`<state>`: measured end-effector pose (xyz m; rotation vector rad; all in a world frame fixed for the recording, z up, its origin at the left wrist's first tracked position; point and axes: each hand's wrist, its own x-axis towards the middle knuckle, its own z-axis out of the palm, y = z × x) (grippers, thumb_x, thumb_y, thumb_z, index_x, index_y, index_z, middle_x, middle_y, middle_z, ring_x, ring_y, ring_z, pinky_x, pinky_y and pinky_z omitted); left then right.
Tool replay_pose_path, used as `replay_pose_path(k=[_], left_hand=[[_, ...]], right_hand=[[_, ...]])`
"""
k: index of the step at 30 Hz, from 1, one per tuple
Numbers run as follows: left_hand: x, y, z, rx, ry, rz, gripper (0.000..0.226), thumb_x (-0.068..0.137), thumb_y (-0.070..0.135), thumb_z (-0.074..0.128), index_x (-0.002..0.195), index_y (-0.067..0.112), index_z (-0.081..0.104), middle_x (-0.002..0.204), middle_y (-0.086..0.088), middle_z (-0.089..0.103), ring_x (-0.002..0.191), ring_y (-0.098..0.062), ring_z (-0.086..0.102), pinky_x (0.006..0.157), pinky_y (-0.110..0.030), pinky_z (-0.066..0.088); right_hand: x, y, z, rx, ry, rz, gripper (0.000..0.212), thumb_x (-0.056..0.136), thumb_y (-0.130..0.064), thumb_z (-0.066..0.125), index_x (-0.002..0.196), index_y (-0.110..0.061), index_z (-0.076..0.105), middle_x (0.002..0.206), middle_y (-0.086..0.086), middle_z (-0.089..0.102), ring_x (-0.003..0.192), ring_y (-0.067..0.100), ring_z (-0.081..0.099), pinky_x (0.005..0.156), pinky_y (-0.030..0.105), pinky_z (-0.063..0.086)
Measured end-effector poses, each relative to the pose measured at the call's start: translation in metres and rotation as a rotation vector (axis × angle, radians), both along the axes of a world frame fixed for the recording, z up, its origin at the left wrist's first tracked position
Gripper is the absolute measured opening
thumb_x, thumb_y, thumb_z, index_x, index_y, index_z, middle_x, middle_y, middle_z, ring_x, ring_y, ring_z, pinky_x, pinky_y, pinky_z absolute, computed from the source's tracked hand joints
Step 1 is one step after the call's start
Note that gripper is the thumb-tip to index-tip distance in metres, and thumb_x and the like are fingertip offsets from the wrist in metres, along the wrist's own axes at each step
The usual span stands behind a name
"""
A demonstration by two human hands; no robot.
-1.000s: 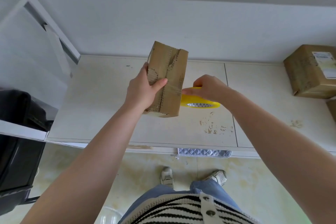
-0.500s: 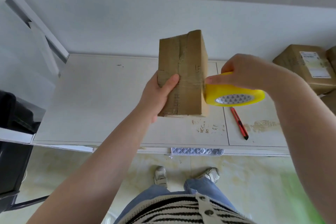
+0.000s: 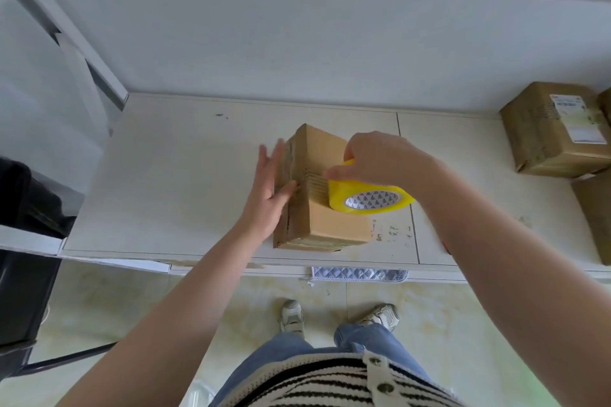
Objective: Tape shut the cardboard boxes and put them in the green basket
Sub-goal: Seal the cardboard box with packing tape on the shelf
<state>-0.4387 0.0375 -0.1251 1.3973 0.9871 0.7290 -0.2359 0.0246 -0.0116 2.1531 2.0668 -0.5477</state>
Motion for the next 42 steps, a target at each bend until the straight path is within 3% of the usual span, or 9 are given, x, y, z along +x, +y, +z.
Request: replay_pose_path(k=[4,7,10,14,22,26,32,37,42], left_hand=[[0.003,-0.001,0.005,0.184,0.173,-0.309,0.047,0.091,0.048,0.058,0.133,0.056,0.039,0.159,0.01,-0.028,0.137,0.012,-0.027,0.113,-0.017,0.002],[-0.006,0.003,-0.003,0.226,0.171,-0.305,0.051,0.086,0.045,0.063,0.131,0.049,0.04,0.159,0.007,-0.028,0.147,0.001,-0.015,0.116,-0.022,0.015],[-0.019,0.012,-0.009,0.232,0.197,-0.333,0.058,0.081,0.047,0.066,0.133,0.047,0.041,0.159,0.008,-0.026,0.139,0.019,0.0,0.112,-0.01,0.02],[-0.031,0.015,-0.025,0.196,0.287,-0.383,0.074,0.081,0.027,0.077,0.135,0.053,0.033,0.16,0.007,-0.024,0.144,0.004,0.001,0.121,-0.03,0.019],[-0.03,0.023,-0.029,0.244,0.366,-0.402,0.074,0.078,0.03,0.08,0.128,0.064,0.036,0.153,0.021,-0.022,0.138,0.006,0.002,0.109,-0.013,0.012],[-0.032,0.022,-0.027,0.251,0.356,-0.394,0.071,0.079,0.027,0.079,0.131,0.057,0.039,0.153,0.021,-0.019,0.139,0.006,-0.001,0.11,-0.013,0.011],[-0.03,0.023,-0.023,0.276,0.394,-0.404,0.076,0.079,0.024,0.078,0.138,0.051,0.037,0.153,0.017,-0.024,0.143,-0.003,-0.014,0.116,-0.028,0.005],[-0.029,0.027,-0.022,0.455,0.506,-0.413,0.076,0.082,0.035,0.072,0.142,0.048,0.028,0.161,0.001,-0.019,0.143,-0.014,-0.026,0.118,-0.037,-0.008],[-0.023,0.029,-0.022,0.516,0.578,-0.439,0.073,0.083,0.044,0.067,0.141,0.051,0.023,0.16,-0.001,-0.016,0.146,-0.018,-0.023,0.119,-0.04,-0.01]], right_hand=[[-0.012,0.007,0.007,-0.029,-0.033,0.078,0.061,0.079,-0.078,0.046,0.078,-0.019,0.063,0.069,-0.005,0.059,0.065,0.013,0.055,0.052,0.027,0.028],[-0.013,0.014,0.017,-0.099,0.081,0.078,0.057,0.081,-0.072,0.052,0.061,-0.018,0.054,0.057,-0.003,0.047,0.055,0.016,0.046,0.056,0.029,0.035],[-0.026,0.015,0.017,-0.105,0.061,0.134,0.052,0.08,-0.069,0.056,0.066,-0.019,0.056,0.059,-0.003,0.05,0.055,0.015,0.048,0.054,0.028,0.037],[-0.038,0.016,0.016,-0.081,0.05,0.143,0.055,0.077,-0.07,0.06,0.059,-0.022,0.04,0.054,-0.005,0.039,0.047,0.013,0.037,0.051,0.027,0.029],[-0.034,0.028,0.03,-0.147,0.125,0.125,0.048,0.074,-0.066,0.067,0.062,-0.021,0.055,0.056,-0.004,0.051,0.052,0.014,0.048,0.053,0.025,0.037],[-0.036,0.026,0.026,-0.075,0.072,0.104,0.042,0.071,-0.064,0.068,0.075,-0.023,0.059,0.069,-0.004,0.058,0.059,0.013,0.054,0.052,0.024,0.038],[-0.02,0.018,0.03,-0.079,0.04,0.089,0.067,0.064,-0.083,0.056,0.053,-0.018,0.041,0.045,-0.007,0.034,0.041,0.014,0.033,0.048,0.026,0.028],[-0.002,0.015,0.041,-0.214,0.302,0.037,0.043,0.077,-0.065,0.066,0.058,-0.026,0.062,0.053,-0.011,0.058,0.058,0.015,0.057,0.055,0.027,0.039],[-0.013,0.024,0.048,-0.115,0.138,0.069,0.056,0.072,-0.071,0.063,0.066,-0.016,0.067,0.059,0.0,0.062,0.052,0.016,0.055,0.052,0.026,0.039]])
